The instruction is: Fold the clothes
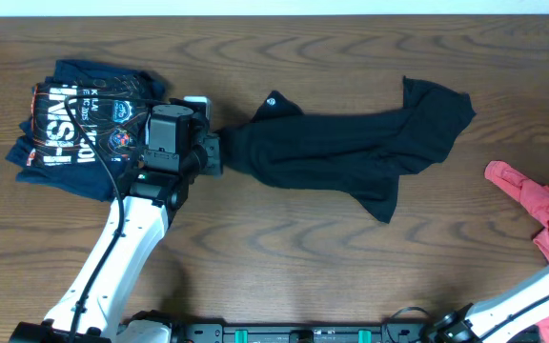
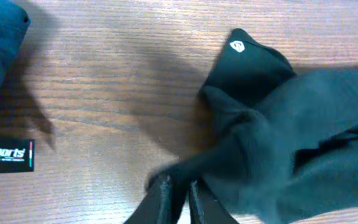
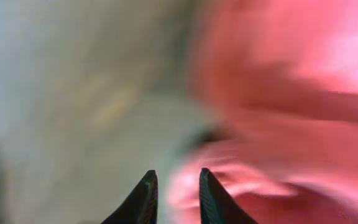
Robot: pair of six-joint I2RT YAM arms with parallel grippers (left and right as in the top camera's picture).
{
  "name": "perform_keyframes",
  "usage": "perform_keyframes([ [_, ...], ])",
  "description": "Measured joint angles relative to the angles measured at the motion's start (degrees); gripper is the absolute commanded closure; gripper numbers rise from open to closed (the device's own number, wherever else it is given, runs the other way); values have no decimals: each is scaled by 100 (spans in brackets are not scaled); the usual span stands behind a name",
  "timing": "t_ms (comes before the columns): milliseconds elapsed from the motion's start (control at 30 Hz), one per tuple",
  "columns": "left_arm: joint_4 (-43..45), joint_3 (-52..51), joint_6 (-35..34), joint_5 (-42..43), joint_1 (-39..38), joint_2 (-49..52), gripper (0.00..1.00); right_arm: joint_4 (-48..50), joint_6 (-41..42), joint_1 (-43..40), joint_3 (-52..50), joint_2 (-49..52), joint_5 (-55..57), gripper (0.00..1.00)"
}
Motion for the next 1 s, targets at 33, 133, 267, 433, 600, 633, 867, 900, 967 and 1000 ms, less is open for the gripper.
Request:
perform_keyframes([
  [33,0,0,-2,0,0,0,85,-142,-98,94,0,-66,-234,67],
  [133,-13,0,-2,0,0,0,85,-538,-387,516,0,-328,-658,64],
  [267,-57,0,-2,2,0,0,85,-1012,-579,1228,15,-732,-643,64],
  [433,-308,0,-116,50,0,0,83,-1641,-662,2175,70,-981,-111,64],
  [600,-1005,0,-544,337,-96,4,61,-1893,-651,2898,17,-979,315,62],
  [633,-1137,0,-664,380,-166,24,58,-1928,-627,3012,13,-979,417,62],
  [867,-1224,0,-1390,514,-704,723,46,-2179,-527,3615,-15,-979,916,61],
  [900,-1191,0,-1497,527,-772,883,46,-2197,-514,3663,-15,-979,953,62],
  [967,-1095,0,-1665,560,-872,1244,45,-2234,-505,3724,-15,-979,997,61],
  [1000,-1029,0,-1740,570,-894,1392,45,-2256,-503,3729,-15,-979,997,62],
])
